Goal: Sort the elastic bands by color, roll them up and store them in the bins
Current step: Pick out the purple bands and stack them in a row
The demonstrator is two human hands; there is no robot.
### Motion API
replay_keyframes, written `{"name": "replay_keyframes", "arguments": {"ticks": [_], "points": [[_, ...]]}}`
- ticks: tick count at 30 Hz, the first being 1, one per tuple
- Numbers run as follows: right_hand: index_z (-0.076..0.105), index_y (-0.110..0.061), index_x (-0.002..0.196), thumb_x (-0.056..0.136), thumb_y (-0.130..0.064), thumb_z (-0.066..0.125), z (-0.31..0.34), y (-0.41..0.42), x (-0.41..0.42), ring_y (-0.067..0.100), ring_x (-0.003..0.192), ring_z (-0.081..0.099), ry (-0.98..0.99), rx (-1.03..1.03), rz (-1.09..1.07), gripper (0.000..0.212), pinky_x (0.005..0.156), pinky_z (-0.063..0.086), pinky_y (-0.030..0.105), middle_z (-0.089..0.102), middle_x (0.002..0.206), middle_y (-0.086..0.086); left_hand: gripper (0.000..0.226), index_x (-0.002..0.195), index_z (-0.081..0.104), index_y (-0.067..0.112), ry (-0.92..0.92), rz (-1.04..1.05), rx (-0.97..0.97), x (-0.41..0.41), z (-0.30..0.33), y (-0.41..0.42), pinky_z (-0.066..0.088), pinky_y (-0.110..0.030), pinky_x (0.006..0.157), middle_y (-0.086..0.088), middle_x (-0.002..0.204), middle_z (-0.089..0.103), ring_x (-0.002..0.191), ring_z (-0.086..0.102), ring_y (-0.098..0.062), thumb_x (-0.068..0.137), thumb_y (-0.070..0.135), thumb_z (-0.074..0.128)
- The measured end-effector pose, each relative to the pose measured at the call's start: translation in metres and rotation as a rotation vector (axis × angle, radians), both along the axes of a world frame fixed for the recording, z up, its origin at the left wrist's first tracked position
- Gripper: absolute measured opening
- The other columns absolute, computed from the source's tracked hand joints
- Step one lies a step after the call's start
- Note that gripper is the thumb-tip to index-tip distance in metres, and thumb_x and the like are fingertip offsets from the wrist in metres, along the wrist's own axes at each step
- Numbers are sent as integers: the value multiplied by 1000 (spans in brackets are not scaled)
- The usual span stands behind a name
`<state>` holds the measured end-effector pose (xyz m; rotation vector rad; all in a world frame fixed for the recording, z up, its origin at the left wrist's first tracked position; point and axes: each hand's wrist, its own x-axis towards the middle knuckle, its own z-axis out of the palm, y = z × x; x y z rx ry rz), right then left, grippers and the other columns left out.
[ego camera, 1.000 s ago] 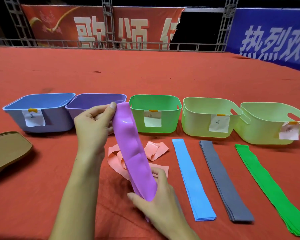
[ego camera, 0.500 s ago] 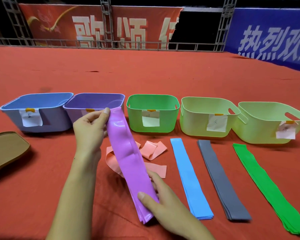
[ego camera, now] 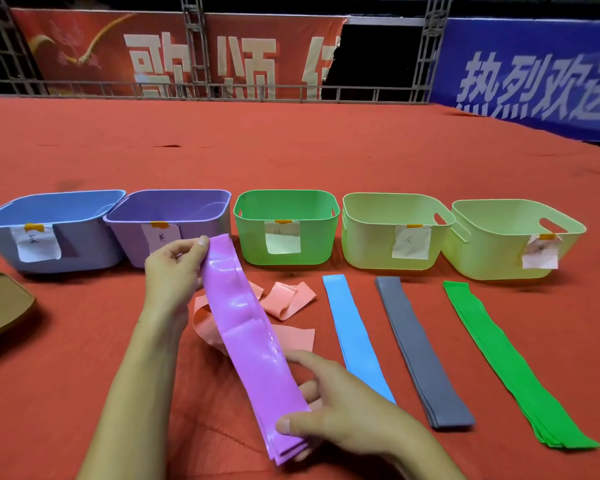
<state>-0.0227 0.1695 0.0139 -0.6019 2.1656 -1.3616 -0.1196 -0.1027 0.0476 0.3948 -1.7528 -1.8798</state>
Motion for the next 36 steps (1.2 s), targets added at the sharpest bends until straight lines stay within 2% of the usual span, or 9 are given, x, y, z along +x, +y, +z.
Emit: {"name": "replay_keyframes", "arguments": {"ticks": [6, 11, 15, 19, 22, 24, 27, 33, 36], "points": [[24, -65, 153, 85, -28, 85, 13, 22, 6, 6, 78, 69, 28, 1, -44, 98, 75, 52, 22, 78, 98, -4, 23, 109, 77, 1, -39, -73, 92, -4, -15, -3, 56, -20, 53, -8, 83, 75, 68, 69, -13, 101, 22, 75], [36, -63, 150, 94, -13, 76, 19, 43, 12, 18, 76, 69, 14, -94, -8, 85, 78, 55, 31, 77, 92, -1, 20, 111, 74, -4, -83, -64, 252, -5, -29, 19, 38, -15, 38, 3, 51, 64, 36, 48, -4, 100, 13, 73], [41, -52, 154, 99, -8, 70, 18, 64, 20, 29, 80, 75, -43, -157, -21, 77, 82, 59, 35, 78, 98, -1, 21, 105, 77, -4, -115, 15, 219, -9, -39, 42, 51, -21, 47, -11, 77, 74, 54, 62, -13, 95, 14, 81], [53, -45, 148, 98, -8, 71, 14, 89, 36, 7, 72, 57, 3, -155, -78, 64, 72, 48, 19, 74, 88, -9, 12, 96, 80, 3, -108, -13, 124, -14, -44, 76, 58, -28, 63, -10, 91, 80, 71, 68, -19, 94, 15, 81], [62, -45, 139, 92, -16, 80, 10, 111, 43, 11, 75, 56, 15, -161, -168, 58, 74, 54, 26, 74, 115, 6, 13, 98, 76, 0, -144, -166, 184, -18, -40, 109, 47, -19, 46, -5, 68, 71, 50, 60, -10, 97, 13, 77], [68, -45, 133, 90, -15, 82, 6, 129, 46, 11, 68, 53, 32, -159, -237, 54, 69, 48, 22, 67, 126, -6, 16, 101, 74, -4, -188, -270, 242, -26, -34, 131, 40, -18, 41, -4, 61, 65, 41, 51, -7, 97, 11, 78], [70, -46, 129, 87, -24, 82, 1, 157, 49, 17, 70, 51, 6, -161, -301, 49, 72, 43, 30, 69, 114, -16, 16, 102, 73, -3, -238, -402, 247, -47, -23, 168, 49, -19, 44, -10, 76, 65, 53, 54, -12, 96, 11, 79], [70, -43, 128, 80, -26, 85, -12, 213, 56, 34, 78, 63, -48, -235, -432, 53, 82, 59, 70, 73, 109, 16, 12, 86, 71, 2, -288, -469, 63, -77, -24, 263, 48, -18, 38, -2, 51, 61, 33, 52, -3, 97, 4, 76], [67, -31, 133, 88, -10, 82, -12, 236, 58, 41, 78, 72, -67, -245, -468, 52, 76, 64, 59, 71, 112, 23, 17, 79, 73, 8, -273, -446, -73, -89, -42, 302, 51, -23, 46, -8, 67, 66, 45, 59, -12, 93, 9, 81]]}}
